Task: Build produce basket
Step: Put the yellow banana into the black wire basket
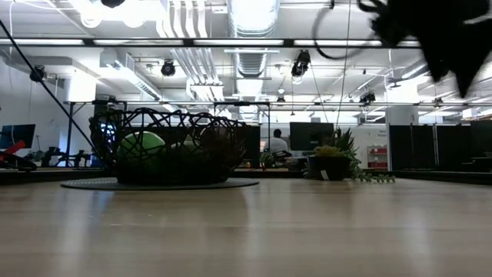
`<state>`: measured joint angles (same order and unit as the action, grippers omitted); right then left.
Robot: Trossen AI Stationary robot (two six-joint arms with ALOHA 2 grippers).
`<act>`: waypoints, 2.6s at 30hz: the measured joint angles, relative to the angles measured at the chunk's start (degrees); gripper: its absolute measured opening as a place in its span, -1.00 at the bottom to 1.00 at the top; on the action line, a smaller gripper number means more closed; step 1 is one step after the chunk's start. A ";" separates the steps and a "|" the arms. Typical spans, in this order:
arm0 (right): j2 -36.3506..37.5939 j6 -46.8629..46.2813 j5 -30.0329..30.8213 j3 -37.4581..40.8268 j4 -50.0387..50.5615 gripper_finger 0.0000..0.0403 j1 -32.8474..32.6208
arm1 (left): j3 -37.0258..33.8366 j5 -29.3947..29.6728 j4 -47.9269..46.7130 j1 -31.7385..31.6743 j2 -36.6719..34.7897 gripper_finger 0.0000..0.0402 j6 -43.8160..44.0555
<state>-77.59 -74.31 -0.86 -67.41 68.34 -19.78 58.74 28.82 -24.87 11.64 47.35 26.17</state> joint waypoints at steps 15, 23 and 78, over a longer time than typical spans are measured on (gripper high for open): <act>0.79 -11.20 -12.97 21.24 -3.53 0.23 -3.74 | 0.05 -0.09 -0.06 0.00 2.06 -0.21 -0.06; 0.62 -11.25 -13.29 27.21 -8.86 0.00 -3.72 | 0.09 -0.17 -0.04 0.00 1.62 -0.21 0.02; 8.05 8.92 5.54 15.05 -82.35 -0.48 28.10 | 1.70 -16.65 25.62 0.85 18.51 0.42 -59.18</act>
<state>-69.54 -65.39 4.68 -52.36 -14.01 8.32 60.45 12.17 0.75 12.49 65.86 -33.00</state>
